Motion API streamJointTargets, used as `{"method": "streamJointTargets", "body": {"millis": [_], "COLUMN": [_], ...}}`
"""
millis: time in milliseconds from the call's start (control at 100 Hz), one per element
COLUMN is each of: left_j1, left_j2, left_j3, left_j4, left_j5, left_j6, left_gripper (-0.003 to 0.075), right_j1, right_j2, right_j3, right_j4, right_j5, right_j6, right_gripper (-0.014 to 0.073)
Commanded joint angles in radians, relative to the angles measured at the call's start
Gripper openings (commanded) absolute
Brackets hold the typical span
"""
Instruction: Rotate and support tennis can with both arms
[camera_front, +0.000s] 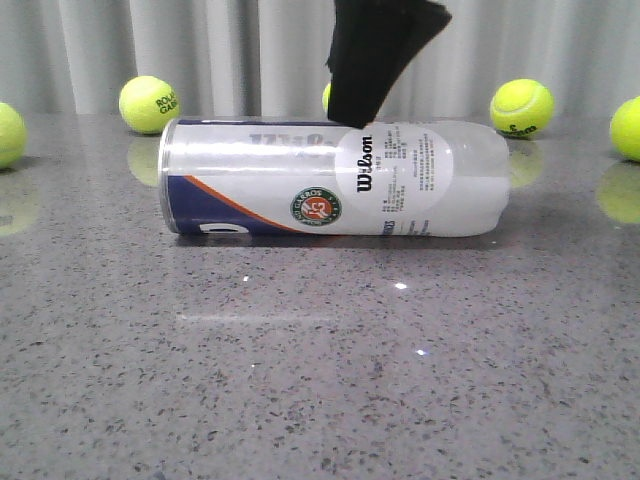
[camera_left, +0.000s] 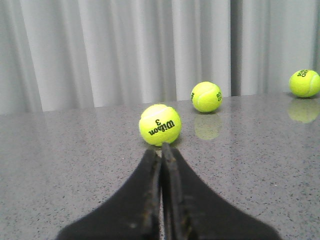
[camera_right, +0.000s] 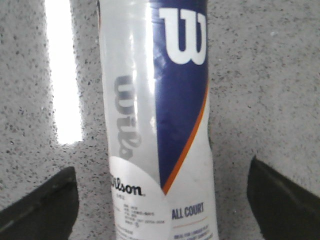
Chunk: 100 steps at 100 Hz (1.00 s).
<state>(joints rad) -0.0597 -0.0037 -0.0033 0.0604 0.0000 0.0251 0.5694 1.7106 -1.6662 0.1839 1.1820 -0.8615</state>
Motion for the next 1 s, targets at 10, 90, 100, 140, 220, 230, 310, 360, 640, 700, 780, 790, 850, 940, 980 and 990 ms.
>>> {"method": "streamJointTargets", "body": {"millis": [10, 90, 100, 140, 220, 230, 310, 360, 640, 700, 780, 790, 850, 940, 980, 990], "left_j1": [0.002, 0.002, 0.002, 0.002, 0.002, 0.002, 0.002, 0.002, 0.002, 0.002, 0.002, 0.002, 0.002, 0.002, 0.002, 0.002], "left_j2": [-0.039, -0.039, -0.039, -0.039, -0.039, -0.039, -0.039, -0.039, -0.039, -0.039, -0.039, -0.039, -0.039, -0.039, -0.039, -0.039], "left_j3": [0.047, 0.047, 0.047, 0.047, 0.047, 0.047, 0.047, 0.047, 0.047, 0.047, 0.047, 0.047, 0.047, 0.047, 0.047, 0.047], "left_j4": [-0.001, -0.001, -0.001, -0.001, -0.001, -0.001, -0.001, -0.001, -0.001, -0.001, -0.001, -0.001, -0.001, -0.001, -0.001, -0.001], "left_j5": [-0.075, -0.075, -0.075, -0.075, -0.075, -0.075, -0.075, -0.075, -0.075, -0.075, -0.075, -0.075, -0.075, -0.075, -0.075, -0.075], "left_j6": [-0.01, -0.01, -0.01, -0.01, -0.01, -0.01, -0.01, -0.01, -0.01, -0.01, -0.01, -0.01, -0.01, -0.01, -0.01, -0.01], "left_gripper": [-0.0021, -0.0021, -0.0021, -0.0021, -0.0021, -0.0021, -0.0021, -0.0021, -0.0021, -0.0021, -0.0021, -0.0021, -0.0021, -0.0021, -0.0021, -0.0021], "right_j1": [-0.004, -0.004, -0.006, -0.006, -0.012, -0.014, -0.039, -0.061, -0.138, -0.148, -0.169, -0.17, -0.19, -0.217, -0.224, -0.227], "right_j2": [-0.097, -0.135, -0.143, -0.166, -0.21, -0.213, -0.26, -0.285, -0.476, -0.528, -0.608, -0.614, -0.676, -0.767, -0.802, -0.815], "right_j3": [-0.027, -0.027, -0.027, -0.027, -0.027, -0.027, -0.027, -0.026, 0.089, 0.158, 0.256, 0.276, 0.353, 0.481, 0.539, 0.549], "right_j4": [0.002, -0.021, -0.027, -0.047, -0.118, -0.125, -0.207, -0.253, -0.415, -0.468, -0.535, -0.541, -0.585, -0.604, -0.604, -0.604], "right_j5": [-0.012, -0.021, -0.022, -0.035, -0.07, -0.077, -0.104, -0.108, -0.165, -0.19, -0.235, -0.245, -0.285, -0.356, -0.394, -0.4], "right_j6": [0.136, 0.204, 0.218, 0.262, 0.399, 0.412, 0.584, 0.666, 0.868, 0.903, 0.95, 0.955, 0.989, 1.034, 1.042, 1.044], "right_gripper": [0.0647, 0.0647, 0.0647, 0.0647, 0.0647, 0.0647, 0.0647, 0.0647, 0.0647, 0.0647, 0.0647, 0.0647, 0.0647, 0.0647, 0.0647, 0.0647]}}
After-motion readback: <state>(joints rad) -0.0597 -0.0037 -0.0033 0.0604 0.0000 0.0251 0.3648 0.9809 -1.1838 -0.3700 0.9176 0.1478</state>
